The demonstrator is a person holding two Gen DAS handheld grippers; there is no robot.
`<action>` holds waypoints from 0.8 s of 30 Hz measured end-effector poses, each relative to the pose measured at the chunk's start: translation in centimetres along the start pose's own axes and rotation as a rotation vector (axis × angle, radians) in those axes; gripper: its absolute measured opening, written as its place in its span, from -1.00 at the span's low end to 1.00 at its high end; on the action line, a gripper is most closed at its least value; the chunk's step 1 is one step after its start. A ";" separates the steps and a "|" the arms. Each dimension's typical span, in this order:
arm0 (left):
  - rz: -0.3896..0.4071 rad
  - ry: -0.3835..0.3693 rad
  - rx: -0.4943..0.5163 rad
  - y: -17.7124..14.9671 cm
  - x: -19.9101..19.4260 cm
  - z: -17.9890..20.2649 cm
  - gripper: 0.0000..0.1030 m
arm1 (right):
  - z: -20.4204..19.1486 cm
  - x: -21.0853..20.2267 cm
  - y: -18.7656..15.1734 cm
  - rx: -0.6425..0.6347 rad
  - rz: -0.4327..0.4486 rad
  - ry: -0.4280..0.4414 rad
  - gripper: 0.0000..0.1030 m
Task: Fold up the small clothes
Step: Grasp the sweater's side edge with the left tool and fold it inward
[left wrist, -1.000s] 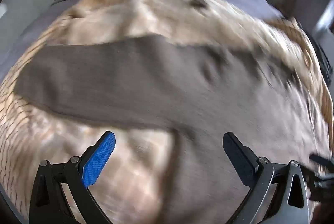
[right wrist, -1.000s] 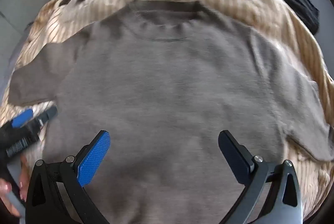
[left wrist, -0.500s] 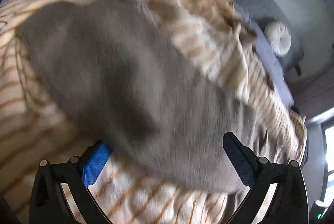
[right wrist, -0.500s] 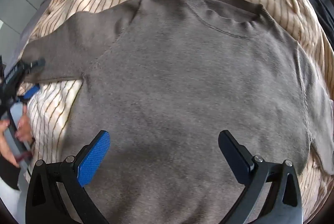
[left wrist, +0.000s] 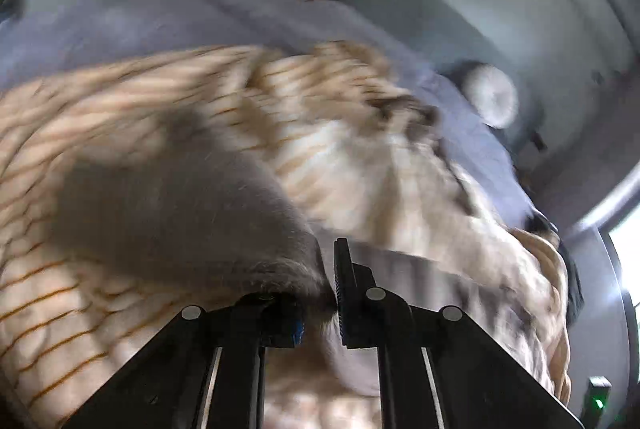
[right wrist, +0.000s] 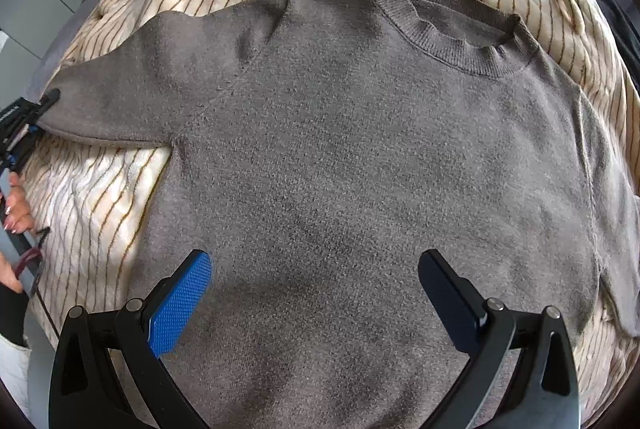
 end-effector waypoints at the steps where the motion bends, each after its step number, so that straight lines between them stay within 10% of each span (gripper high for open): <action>1: -0.003 -0.052 0.031 0.1 -0.5 2.3 -0.73 | 0.4 -0.2 0.0 0.011 0.004 0.002 1.00; 11: -0.161 -0.416 0.450 -9.8 -1.4 26.6 -0.73 | 7.8 -4.7 -1.0 0.179 0.117 -0.044 1.00; 19: -0.381 -0.248 0.761 -24.9 5.2 31.5 -0.72 | 17.3 -7.3 -4.0 0.376 0.121 -0.097 1.00; 21: -0.386 -0.213 0.785 -25.6 5.5 30.8 -0.60 | 18.8 -7.2 -4.6 0.402 0.104 -0.106 1.00; 24: -0.338 -0.182 0.792 -24.1 3.7 29.5 0.51 | 20.0 -7.5 -4.7 0.385 0.095 -0.118 1.00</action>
Point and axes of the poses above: each gripper's, at about its wrist camera, not at the fingertips, and x roughly the way its jaws point, z to its right, y to its top, the point moved 10 cm from there along x, roughly the way its jaws point, and after that the axes turned 10 degrees about y, right-handed, at the moved point
